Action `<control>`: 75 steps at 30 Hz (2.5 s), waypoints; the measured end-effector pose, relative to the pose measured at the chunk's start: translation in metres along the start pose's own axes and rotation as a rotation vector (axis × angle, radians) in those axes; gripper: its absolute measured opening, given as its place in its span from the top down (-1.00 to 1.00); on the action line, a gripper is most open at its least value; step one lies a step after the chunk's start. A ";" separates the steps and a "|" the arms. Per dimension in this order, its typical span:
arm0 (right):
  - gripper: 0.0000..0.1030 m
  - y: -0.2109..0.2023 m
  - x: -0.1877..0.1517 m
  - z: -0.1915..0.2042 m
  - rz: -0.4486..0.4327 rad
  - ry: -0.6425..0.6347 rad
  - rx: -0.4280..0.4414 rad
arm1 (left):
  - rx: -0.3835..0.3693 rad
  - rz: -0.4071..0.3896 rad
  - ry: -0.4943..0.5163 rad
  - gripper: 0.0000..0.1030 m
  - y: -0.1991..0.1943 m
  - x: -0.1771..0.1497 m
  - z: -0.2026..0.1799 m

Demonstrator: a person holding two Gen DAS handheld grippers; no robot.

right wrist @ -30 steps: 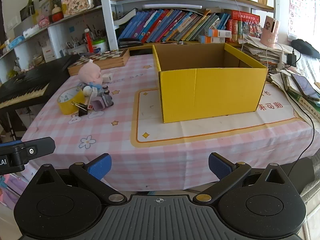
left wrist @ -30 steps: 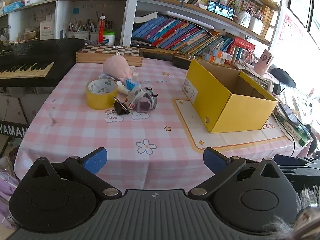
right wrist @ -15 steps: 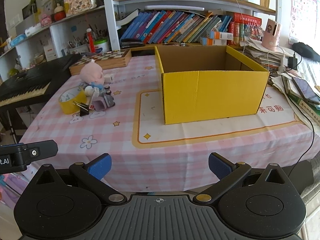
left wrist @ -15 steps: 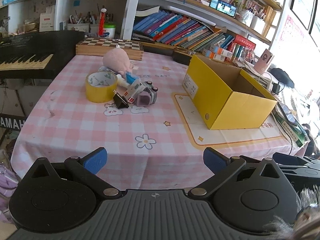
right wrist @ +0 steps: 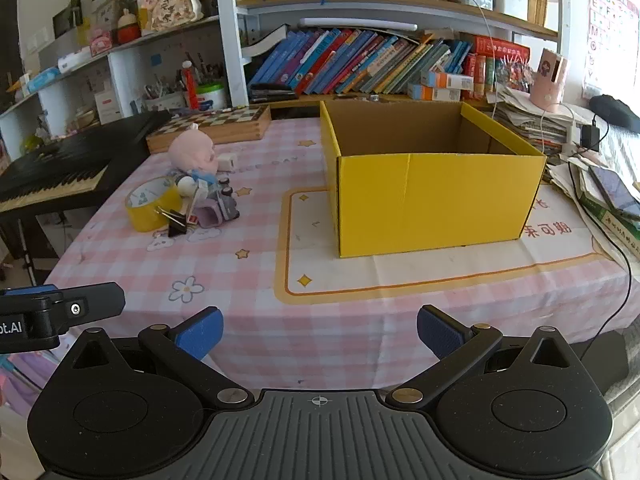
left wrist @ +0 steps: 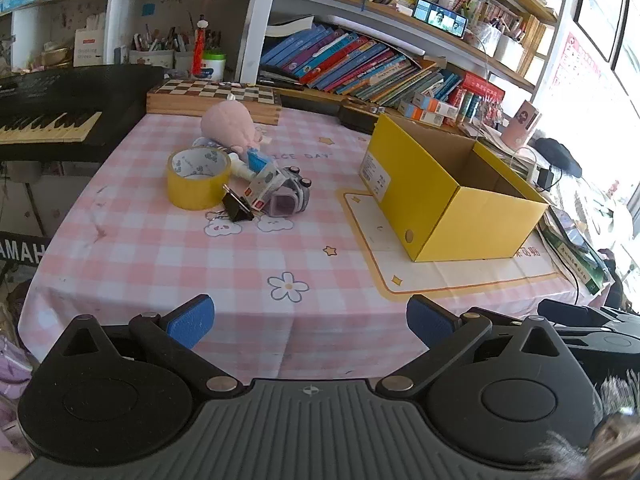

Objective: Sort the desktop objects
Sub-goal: 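Move both tools toward the cluster of objects beside the plush doll, then lower the left tool to the yellow tape roll while the right tool lowers to the grey toy truck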

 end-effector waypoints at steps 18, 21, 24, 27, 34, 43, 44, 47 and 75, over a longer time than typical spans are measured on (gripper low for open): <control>-1.00 -0.003 0.003 0.020 -0.018 -0.017 0.048 | -0.011 -0.027 0.013 -1.00 -0.010 0.005 0.006; -1.00 -0.002 0.003 0.026 -0.014 -0.018 0.071 | -0.012 -0.025 0.010 -1.00 -0.011 0.005 0.009; -1.00 -0.001 0.004 0.031 -0.006 -0.019 0.086 | 0.016 -0.029 0.011 -1.00 -0.015 0.006 0.015; -1.00 0.000 0.006 0.037 -0.006 -0.025 0.103 | 0.051 -0.034 -0.010 -1.00 -0.019 0.007 0.027; -1.00 0.003 0.009 0.052 -0.009 -0.045 0.143 | 0.110 -0.039 -0.078 -1.00 -0.027 0.007 0.051; -1.00 0.015 0.013 0.070 -0.013 -0.077 0.207 | 0.149 -0.043 -0.115 -1.00 -0.023 0.009 0.065; -1.00 0.018 0.014 0.072 -0.013 -0.080 0.216 | 0.153 -0.039 -0.122 -1.00 -0.021 0.009 0.067; -1.00 0.027 0.019 0.078 -0.015 -0.083 0.237 | 0.158 -0.037 -0.130 -1.00 -0.017 0.011 0.072; -0.82 0.177 0.036 0.100 0.115 -0.184 0.316 | 0.270 0.001 -0.087 -1.00 0.128 0.066 0.118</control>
Point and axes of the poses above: each gripper's, at about its wrist camera, not at the fingertips, and y roughly the way its jaws point, z to its left, x to its top, the point moved 9 cm from there along y, roughly the way its jaws point, and after that the axes turned 13 degrees about -z, right-handed, at the moved point
